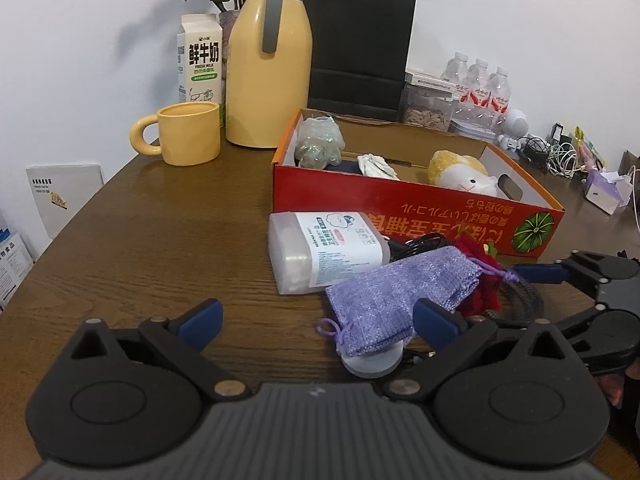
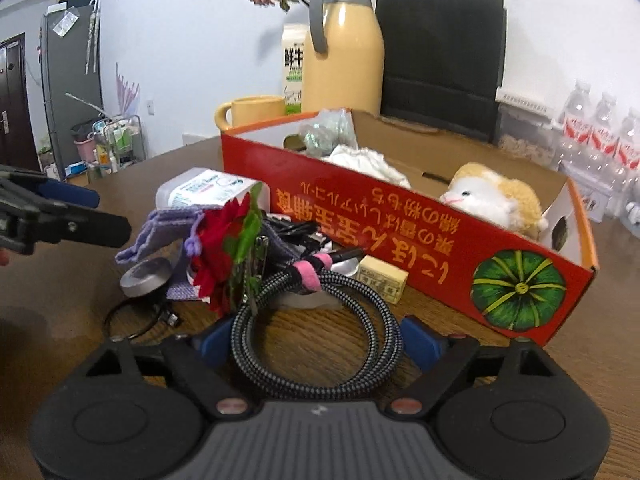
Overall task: Organize objects
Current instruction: 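Grasp the braided black cable with the right gripper while the left grasps the red rose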
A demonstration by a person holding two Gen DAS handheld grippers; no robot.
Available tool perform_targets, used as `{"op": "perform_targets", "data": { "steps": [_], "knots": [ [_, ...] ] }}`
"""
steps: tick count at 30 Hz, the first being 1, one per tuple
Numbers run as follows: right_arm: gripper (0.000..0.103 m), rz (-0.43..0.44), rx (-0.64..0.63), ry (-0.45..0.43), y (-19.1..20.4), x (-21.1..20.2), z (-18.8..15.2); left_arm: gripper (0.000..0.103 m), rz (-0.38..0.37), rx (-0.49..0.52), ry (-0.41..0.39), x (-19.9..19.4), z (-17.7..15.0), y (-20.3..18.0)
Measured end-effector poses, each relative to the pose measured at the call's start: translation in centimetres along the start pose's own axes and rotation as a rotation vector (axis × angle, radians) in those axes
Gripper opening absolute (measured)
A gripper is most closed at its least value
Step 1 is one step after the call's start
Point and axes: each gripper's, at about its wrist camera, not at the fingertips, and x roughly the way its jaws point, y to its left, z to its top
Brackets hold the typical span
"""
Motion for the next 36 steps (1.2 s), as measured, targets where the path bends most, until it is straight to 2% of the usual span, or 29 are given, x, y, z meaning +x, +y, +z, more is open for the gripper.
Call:
{"op": "perform_targets", "data": {
  "steps": [10,19,28,33,36],
  "knots": [
    [0.086,-0.120,-0.008,-0.116,0.5,-3.6,-1.4,0.103,0.011,-0.010,-0.013,-0.6,-0.1,0.0],
    [0.086,-0.203,0.048,-0.187,-0.7,-5.5,-2.2,0.103,-0.028,0.028,-0.022,-1.0,-0.1,-2.0],
    [0.087,-0.282,0.120,-0.242,-1.8,-6.8,-2.7,0.103,-0.123,0.158,-0.050,-0.5,0.4,-7.7],
    [0.087,-0.305,0.165,-0.266,-2.8,-7.4,-3.1,0.103,-0.132,0.250,-0.079,0.6,0.0,-10.6],
    [0.087,-0.306,0.175,-0.274,-3.0,-7.5,-3.3,0.094,-0.143,0.283,-0.067,1.4,-0.3,-11.7]
  ]
}}
